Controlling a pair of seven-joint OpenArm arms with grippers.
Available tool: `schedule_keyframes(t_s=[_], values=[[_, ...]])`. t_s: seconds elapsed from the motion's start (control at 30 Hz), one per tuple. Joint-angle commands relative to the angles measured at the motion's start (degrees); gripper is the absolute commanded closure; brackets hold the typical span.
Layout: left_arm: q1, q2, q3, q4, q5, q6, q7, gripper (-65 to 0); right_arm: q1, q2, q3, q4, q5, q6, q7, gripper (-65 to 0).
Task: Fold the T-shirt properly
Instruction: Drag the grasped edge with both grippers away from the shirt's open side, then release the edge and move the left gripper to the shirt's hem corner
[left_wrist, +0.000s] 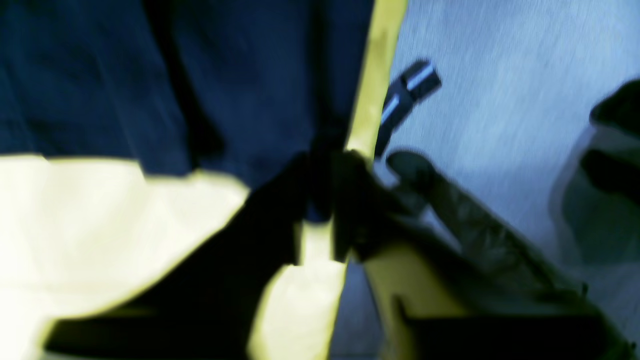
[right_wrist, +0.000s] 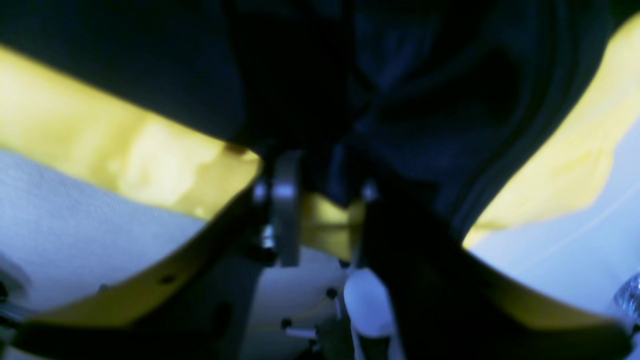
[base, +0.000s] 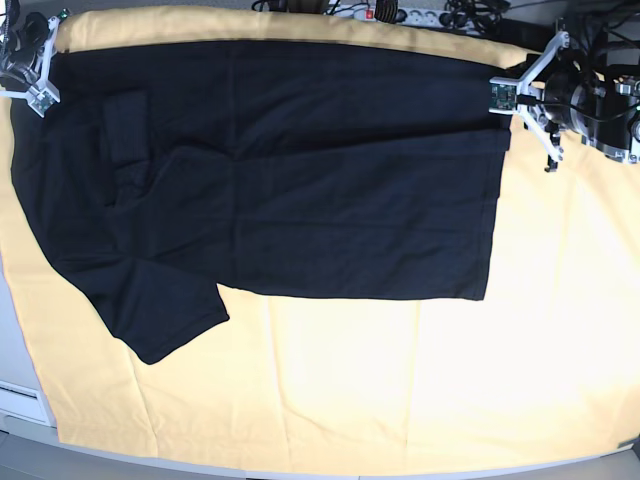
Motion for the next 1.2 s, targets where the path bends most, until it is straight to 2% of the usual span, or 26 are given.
schedule_keyframes(t_s=[0.0, 0.07, 0.33, 0.47, 0.6, 0.7, 0.83, 0.9, 1.03, 1.13, 1.17], values=[[-0.46, -1.27, -0.74, 0.57, -0.57, -0.32, -0.15, -25.1, -0.31, 1.11, 0.85, 0.70, -0.44, -0.22, -0.48, -22.4], [-0.46, -1.27, -0.74, 0.57, -0.57, -0.32, -0.17, -31.0, -0.31, 1.11, 0.85, 0.96, -0.42, -0.72, -0.87, -22.7], [-0.50, -1.27, -0.74, 0.57, -0.07, -0.32, -0.17, -31.2, -0.31, 1.11, 3.17, 8.13, -0.66, -4.44, -2.58, -22.7], [-0.50, -1.22, -0.74, 0.57, 2.36, -0.32, -1.09, -31.2, -0.31, 1.07, 7.63, 14.03, -0.66, -8.24, -0.55, -22.7], [-1.64, -0.46, -0.76, 0.63, 11.65, 11.04, -6.29, -31.2, -0.07, 0.90, 12.37, 17.40, -0.42, -11.39, 6.32, -22.7], [-3.37, 1.33, -0.87, 0.68, 20.90, 18.58, -8.83, -31.2, 2.29, -0.35, 13.49, 17.70, -0.17, -11.28, 9.38, -22.7], [-5.16, 5.16, -0.87, 0.04, 32.04, 28.52, -14.51, -31.2, 4.35, -1.38, 13.49, 17.42, 2.69, -10.34, 9.49, -22.7], [-6.95, 7.96, -0.87, -2.14, 34.77, 31.47, -15.74, -31.2, 5.09, -2.12, 13.49, 17.42, 2.67, -9.81, 9.51, -22.7], [-12.57, 14.43, -1.73, -11.04, 35.89, 34.69, -17.20, -31.3, 5.20, -2.40, 13.49, 17.42, 2.64, -9.81, 9.49, -22.7], [-16.44, 20.72, -5.35, -20.90, 32.17, 34.49, -18.82, -31.6, 5.22, -2.86, 13.49, 17.42, 2.69, -9.60, 9.51, -22.7], [-17.75, 23.02, -7.30, -24.57, 29.75, 33.11, -19.17, -31.7, 5.20, -2.89, 13.46, 17.42, 2.75, -9.57, 9.51, -22.7]])
